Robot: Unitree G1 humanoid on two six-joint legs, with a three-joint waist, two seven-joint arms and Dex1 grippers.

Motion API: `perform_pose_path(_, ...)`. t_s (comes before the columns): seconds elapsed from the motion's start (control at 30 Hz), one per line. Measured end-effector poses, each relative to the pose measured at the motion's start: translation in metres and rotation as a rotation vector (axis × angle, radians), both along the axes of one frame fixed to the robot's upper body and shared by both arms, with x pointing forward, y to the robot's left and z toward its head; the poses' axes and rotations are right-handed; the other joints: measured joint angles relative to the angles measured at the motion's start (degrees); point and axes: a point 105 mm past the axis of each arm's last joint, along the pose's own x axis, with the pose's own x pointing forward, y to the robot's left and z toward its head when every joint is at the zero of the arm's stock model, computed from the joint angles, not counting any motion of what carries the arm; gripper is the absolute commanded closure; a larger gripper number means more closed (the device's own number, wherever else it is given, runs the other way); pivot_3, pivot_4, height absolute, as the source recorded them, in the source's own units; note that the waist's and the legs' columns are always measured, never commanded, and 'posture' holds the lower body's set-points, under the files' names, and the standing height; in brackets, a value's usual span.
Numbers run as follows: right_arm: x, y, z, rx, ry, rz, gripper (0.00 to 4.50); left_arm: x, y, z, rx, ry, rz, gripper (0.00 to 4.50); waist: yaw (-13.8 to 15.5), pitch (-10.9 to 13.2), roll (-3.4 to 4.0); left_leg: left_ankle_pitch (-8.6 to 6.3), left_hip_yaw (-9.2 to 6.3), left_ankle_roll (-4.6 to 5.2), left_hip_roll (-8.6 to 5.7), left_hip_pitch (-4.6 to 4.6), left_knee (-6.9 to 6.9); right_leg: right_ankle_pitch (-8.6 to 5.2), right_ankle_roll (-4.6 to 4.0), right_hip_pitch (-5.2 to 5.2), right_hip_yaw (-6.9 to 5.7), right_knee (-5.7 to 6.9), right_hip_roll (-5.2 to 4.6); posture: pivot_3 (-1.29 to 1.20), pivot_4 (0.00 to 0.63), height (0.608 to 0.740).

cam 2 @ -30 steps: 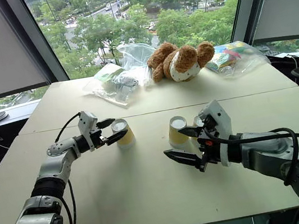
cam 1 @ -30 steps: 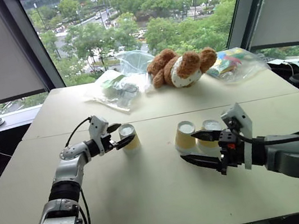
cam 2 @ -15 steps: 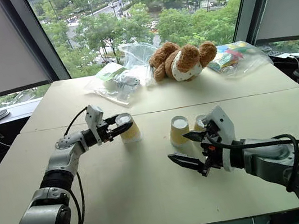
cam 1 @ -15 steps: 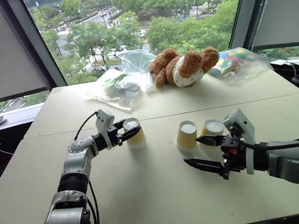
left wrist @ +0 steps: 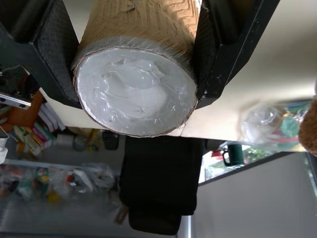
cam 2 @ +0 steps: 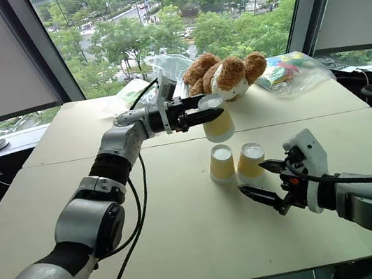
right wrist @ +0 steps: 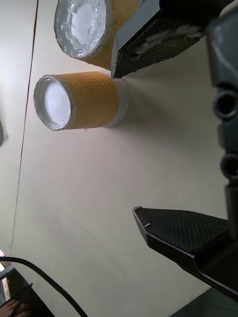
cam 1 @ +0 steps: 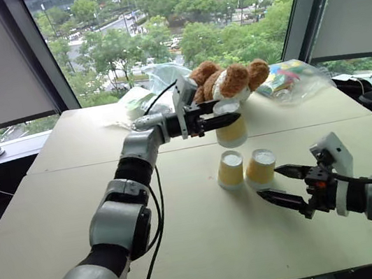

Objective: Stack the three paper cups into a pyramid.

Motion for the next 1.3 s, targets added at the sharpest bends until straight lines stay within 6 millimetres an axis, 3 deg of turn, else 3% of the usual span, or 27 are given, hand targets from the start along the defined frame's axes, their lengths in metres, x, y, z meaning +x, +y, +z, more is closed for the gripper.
perform_pose_path(0.17,-0.004,0.004,-0.002,0.017,-0.03,-0.031,0.0,-0.005,-0.025,-0.009,0.021,-0.026,-0.035,1.99,0.2,0.0,-0.03,0.0,-0.02,0.0,-0.08,-0.02,0.02,0.0,0.0,0.01,0.02,-0.01,-0.04,0.0,0.15,0.74)
perform_pose_path(0.33,-0.005,0.004,-0.003,0.025,-0.048,-0.062,0.0,-0.005,-0.034,-0.024,0.056,-0.017,-0.021,1.99,0.1,0.0,-0.04,0.0,-0.05,0.01,-0.08,-0.01,0.01,0.0,0.01,-0.02,0.03,0.0,-0.05,0.0,0.15,0.74)
perform_pose_path(1.03,-0.004,0.005,-0.006,0.039,-0.064,-0.102,0.0,0.004,-0.043,-0.045,0.138,-0.016,0.077,1.99,0.0,0.0,-0.04,-0.01,-0.09,0.01,-0.1,-0.01,0.02,0.0,0.01,-0.01,0.03,0.03,-0.04,0.0,0.15,0.74)
perform_pose_path(1.17,-0.003,0.005,-0.005,0.04,-0.073,-0.109,0.0,0.005,-0.042,-0.044,0.138,-0.023,0.088,0.11,0.1,0.0,-0.04,-0.01,-0.1,0.01,-0.1,-0.01,0.02,0.0,0.01,-0.01,0.03,0.03,-0.04,0.0,0.15,0.74)
perform_pose_path(1.3,-0.003,0.004,-0.005,0.038,-0.075,-0.113,0.0,0.005,-0.041,-0.043,0.124,-0.017,0.081,0.01,0.1,0.0,-0.04,0.0,-0.09,0.01,-0.1,-0.01,0.02,0.0,0.01,-0.01,0.03,0.03,-0.05,0.0,0.15,0.74)
